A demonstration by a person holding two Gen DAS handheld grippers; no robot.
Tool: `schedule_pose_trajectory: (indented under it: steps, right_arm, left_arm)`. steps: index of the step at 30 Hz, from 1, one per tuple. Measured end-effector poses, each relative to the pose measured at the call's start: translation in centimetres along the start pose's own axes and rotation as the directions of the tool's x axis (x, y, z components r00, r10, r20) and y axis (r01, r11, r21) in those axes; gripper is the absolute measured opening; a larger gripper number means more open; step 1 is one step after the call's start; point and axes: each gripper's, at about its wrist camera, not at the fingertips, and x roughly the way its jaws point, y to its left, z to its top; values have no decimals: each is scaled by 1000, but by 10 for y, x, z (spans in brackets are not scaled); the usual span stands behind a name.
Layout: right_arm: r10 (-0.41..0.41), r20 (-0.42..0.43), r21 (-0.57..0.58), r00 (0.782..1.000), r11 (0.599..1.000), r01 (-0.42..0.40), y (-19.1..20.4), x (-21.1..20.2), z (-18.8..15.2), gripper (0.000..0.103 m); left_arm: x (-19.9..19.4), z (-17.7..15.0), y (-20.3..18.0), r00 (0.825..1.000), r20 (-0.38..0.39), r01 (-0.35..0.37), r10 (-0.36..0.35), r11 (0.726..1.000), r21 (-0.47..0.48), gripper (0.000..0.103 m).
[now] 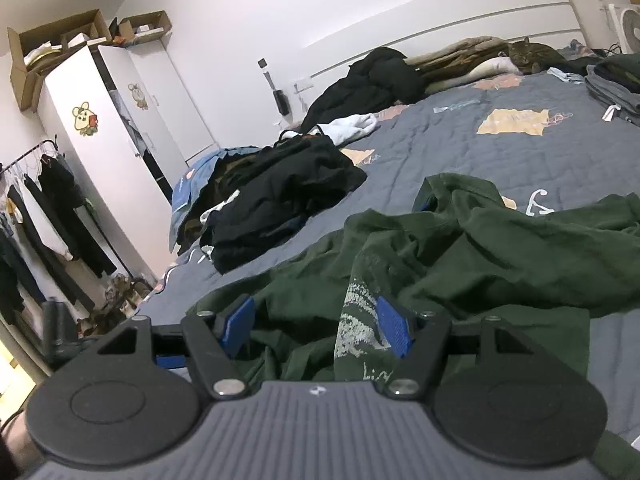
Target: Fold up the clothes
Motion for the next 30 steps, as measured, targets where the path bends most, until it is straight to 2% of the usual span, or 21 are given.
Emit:
schedule_pose_trajectory:
  steps: [2,3,4,5,6,12,16,17,18,20,21,22,25,28,30]
  right_arm:
    - [5,-5,11,1000,1000,-5,-2,1,-1,67]
    - [9,-7,16,1000,1000,-9,-3,1,-1,67]
    - [13,-9,19,1000,1000,-13,-4,2,-1,67]
    - [16,-12,19,1000,1000,-15,-4,3,-2,67]
    - [16,-15,15,1000,1000,-16,-3,4,-2,67]
    - [28,-10,28,1000,999,-27,-5,2,0,67]
    - [35,2,40,999,999,-35,-8,0,3,67]
    - [37,4,41,999,998,-37,-8,0,4,67]
    - [40,7,42,999,998,-40,-8,0,4,67]
    - [43,10,43,999,998,-43,-9,-1,5,67]
    - [42,7,43,999,998,-43,-8,0,5,67]
    - [43,4,41,999,998,-43,-8,0,4,67]
    - [47,-10,34,999,998,-47,-7,2,3,68]
    - [49,-21,43,999,998,-48,-4,3,4,68]
    - [48,-24,40,999,998,-47,0,2,6,68]
  left_arm:
    - [10,3,2,1000,-14,19,-19,1000,-18,48]
    - [15,4,3,999,-21,28,-28,999,-28,32]
    - [20,6,3,999,-27,37,-38,999,-37,20]
    - [17,11,3,999,-20,34,-34,999,-31,19]
    - [9,20,2,1000,-3,22,-22,1000,-13,10]
    - [-39,70,-6,994,101,-52,43,995,86,6]
    - [-70,108,-10,979,180,-119,96,986,120,6]
    - [-72,117,-12,977,177,-144,120,981,132,7]
    - [-72,124,-15,977,159,-168,144,974,153,8]
    - [-69,129,-21,960,157,-261,231,943,206,11]
    - [-70,127,-21,952,153,-292,264,932,215,14]
    - [-72,123,-19,948,144,-310,285,927,212,23]
    - [-82,109,-14,935,119,-354,335,911,211,29]
    - [-96,79,-23,940,98,-342,328,895,287,41]
    - [-101,55,-38,945,73,-321,317,872,370,44]
